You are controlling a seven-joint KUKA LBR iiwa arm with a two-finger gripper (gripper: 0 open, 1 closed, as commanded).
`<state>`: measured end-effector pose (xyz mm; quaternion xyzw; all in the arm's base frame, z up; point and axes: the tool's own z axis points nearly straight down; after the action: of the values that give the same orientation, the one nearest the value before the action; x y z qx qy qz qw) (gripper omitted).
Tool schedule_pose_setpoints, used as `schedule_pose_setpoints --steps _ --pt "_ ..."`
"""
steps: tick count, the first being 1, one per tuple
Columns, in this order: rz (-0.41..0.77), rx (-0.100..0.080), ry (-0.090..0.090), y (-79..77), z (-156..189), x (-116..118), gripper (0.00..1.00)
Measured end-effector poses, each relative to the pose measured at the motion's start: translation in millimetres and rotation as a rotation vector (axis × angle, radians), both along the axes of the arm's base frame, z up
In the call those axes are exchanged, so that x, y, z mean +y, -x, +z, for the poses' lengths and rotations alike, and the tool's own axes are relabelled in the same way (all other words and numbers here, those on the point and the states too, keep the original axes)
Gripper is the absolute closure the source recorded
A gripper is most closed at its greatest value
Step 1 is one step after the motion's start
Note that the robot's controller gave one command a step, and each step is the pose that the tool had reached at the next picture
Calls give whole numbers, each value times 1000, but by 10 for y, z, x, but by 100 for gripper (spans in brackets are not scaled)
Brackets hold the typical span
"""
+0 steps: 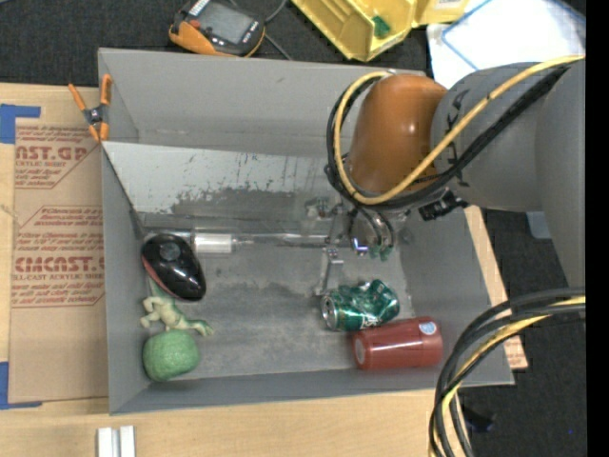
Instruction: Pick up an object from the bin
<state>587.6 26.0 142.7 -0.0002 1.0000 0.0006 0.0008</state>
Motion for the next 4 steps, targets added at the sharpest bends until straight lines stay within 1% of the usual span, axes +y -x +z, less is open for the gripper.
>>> schedule_pose_setpoints --steps 1,2,3,4 --pt "122 -1 0 335 -723 -702 0" --pt "7 -10 -3 537 -130 -693 0" --pt "268 0 -30 177 -424 -1528 0" --pt "267 -2 -28 176 -415 -1520 0"
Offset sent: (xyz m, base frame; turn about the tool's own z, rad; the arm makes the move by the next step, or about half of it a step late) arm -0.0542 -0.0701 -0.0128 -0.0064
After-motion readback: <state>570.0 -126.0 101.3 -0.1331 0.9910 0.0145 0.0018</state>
